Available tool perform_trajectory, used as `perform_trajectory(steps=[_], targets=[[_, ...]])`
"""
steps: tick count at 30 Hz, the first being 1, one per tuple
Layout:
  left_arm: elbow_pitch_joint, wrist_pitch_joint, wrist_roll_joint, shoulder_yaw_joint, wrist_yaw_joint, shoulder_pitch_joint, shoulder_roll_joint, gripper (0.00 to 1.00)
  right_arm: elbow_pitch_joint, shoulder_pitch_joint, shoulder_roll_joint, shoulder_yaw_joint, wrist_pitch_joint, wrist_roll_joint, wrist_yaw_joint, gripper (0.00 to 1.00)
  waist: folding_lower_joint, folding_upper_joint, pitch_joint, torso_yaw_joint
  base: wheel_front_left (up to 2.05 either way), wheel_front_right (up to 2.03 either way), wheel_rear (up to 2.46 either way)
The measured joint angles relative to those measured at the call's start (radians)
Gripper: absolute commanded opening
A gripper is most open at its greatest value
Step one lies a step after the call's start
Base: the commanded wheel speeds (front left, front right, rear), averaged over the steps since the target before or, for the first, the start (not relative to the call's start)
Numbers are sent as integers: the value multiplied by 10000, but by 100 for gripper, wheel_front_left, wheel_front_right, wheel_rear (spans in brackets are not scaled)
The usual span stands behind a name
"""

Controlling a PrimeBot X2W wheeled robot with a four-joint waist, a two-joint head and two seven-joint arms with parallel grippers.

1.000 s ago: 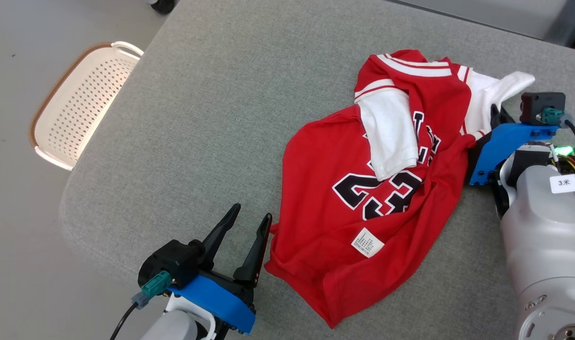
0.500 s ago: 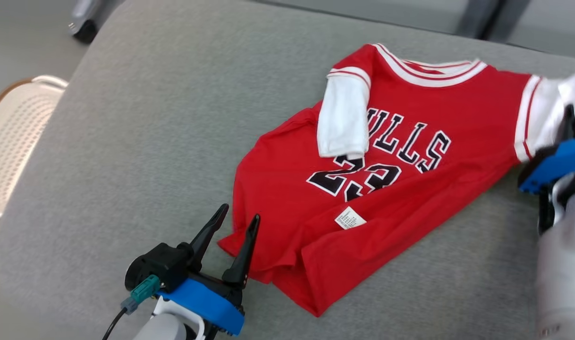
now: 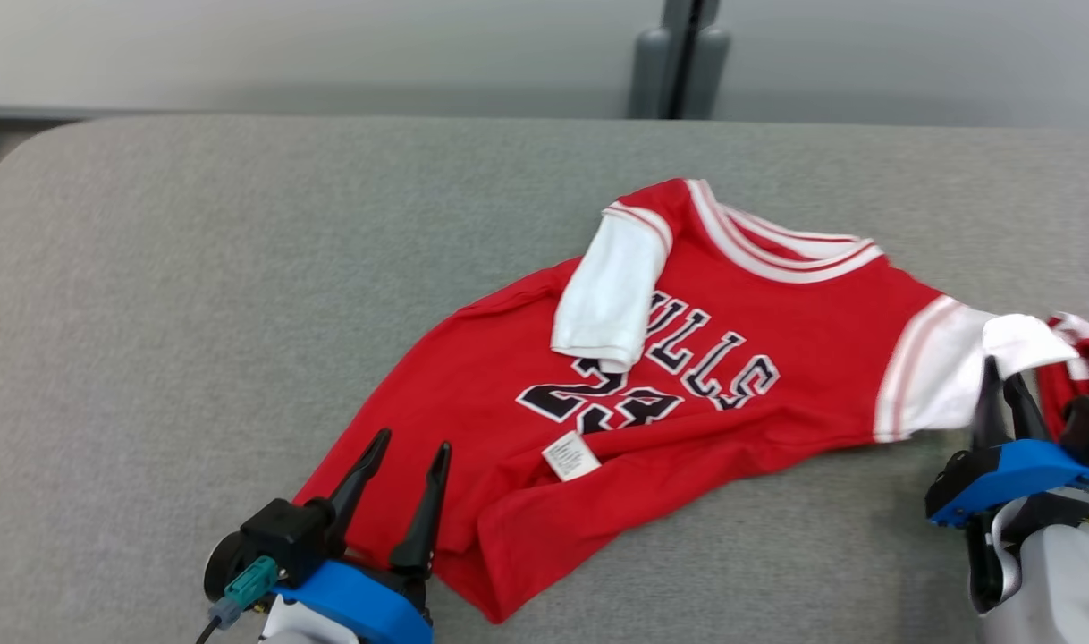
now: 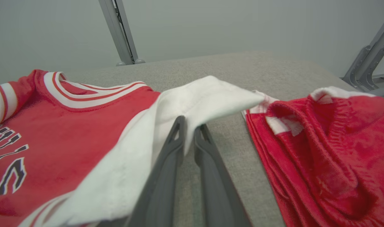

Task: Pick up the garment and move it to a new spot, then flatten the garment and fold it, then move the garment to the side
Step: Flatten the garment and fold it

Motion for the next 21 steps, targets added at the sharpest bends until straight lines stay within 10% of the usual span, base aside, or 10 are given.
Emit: perform_trajectory(steps=[21], targets=[[4899, -82, 1542, 1546, 167, -991, -100, 100, -2698, 1633, -23, 4951, -12, 2823, -2, 100, 1, -2, -409, -1383, 0, 0, 0]])
